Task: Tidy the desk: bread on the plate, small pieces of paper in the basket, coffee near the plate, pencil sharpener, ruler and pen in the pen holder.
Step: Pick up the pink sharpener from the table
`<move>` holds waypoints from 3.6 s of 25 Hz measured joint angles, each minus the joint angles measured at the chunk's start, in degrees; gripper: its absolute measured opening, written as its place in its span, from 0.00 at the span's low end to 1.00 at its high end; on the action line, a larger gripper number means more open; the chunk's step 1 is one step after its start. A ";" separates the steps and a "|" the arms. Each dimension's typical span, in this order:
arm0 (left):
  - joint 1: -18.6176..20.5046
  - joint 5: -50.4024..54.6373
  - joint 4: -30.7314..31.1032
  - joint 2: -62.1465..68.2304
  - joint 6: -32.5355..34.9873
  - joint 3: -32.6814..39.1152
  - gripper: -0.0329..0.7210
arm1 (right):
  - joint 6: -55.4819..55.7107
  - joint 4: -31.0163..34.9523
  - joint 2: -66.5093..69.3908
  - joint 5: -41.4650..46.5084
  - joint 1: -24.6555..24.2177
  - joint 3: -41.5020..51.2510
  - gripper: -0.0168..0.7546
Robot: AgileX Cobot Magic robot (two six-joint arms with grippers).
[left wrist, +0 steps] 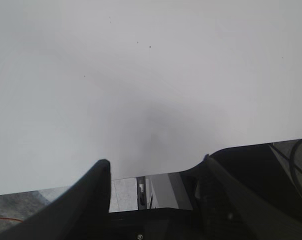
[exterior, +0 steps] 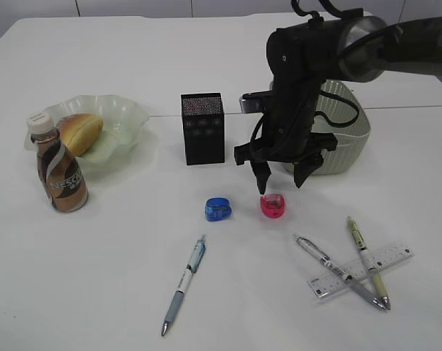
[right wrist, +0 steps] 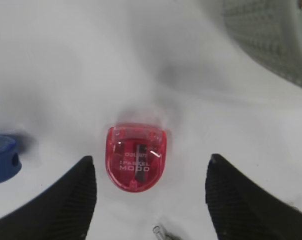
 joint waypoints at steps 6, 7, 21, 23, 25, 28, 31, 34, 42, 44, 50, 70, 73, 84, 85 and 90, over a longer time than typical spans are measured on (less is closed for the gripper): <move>0.00 0.00 0.10 0.00 0.00 0.00 0.60 | 0.63 -0.08 1.02 -0.10 0.13 0.00 0.67; 0.00 0.00 0.10 0.00 0.00 0.00 0.60 | 0.63 -0.08 1.08 -0.10 0.12 0.00 0.67; 0.00 0.00 0.42 0.00 0.00 0.00 0.60 | 1.51 -0.13 2.03 -1.40 0.12 0.00 0.67; 0.00 0.00 0.42 0.00 0.00 0.00 0.60 | 1.51 -0.01 2.11 -1.62 0.12 0.00 0.67; 0.00 0.00 0.52 0.00 0.00 0.00 0.60 | 1.51 0.34 2.53 -1.65 0.12 0.00 0.67; 0.00 0.00 0.76 0.00 0.00 0.00 0.60 | 1.60 0.80 2.98 -1.65 0.12 0.00 0.67; 0.00 0.00 1.13 0.00 0.00 0.00 0.60 | 1.60 0.93 2.98 -1.75 0.12 0.00 0.67; 0.00 0.00 1.17 0.00 0.00 0.00 0.60 | 1.71 1.02 3.36 -1.87 0.12 0.00 0.67; 0.00 0.00 1.41 0.00 0.00 0.00 0.60 | 1.71 1.14 5.17 -1.87 0.12 0.00 0.67; 0.00 0.00 1.45 0.00 0.00 0.00 0.60 | 1.71 1.14 5.17 -1.87 0.12 0.00 0.67; 0.00 0.00 1.64 0.00 0.00 0.00 0.60 | 1.80 1.26 5.17 -1.87 0.12 0.00 0.67; 0.00 0.00 1.64 0.00 0.00 0.00 0.60 | 1.80 1.36 5.20 -1.67 0.12 0.00 0.44; 0.00 0.00 1.64 0.00 0.00 0.00 0.60 | 1.80 1.36 5.20 -1.32 0.12 -0.09 0.42; 0.00 0.00 1.64 0.00 0.00 0.00 0.60 | 1.80 1.36 5.20 0.16 0.12 -0.09 0.41; 0.00 0.00 1.64 0.00 0.00 0.00 0.60 | 1.80 1.36 5.20 0.16 0.12 -0.09 0.41; 0.00 0.00 1.64 0.00 0.00 0.00 0.60 | 1.80 1.36 5.20 0.48 0.12 -0.09 0.41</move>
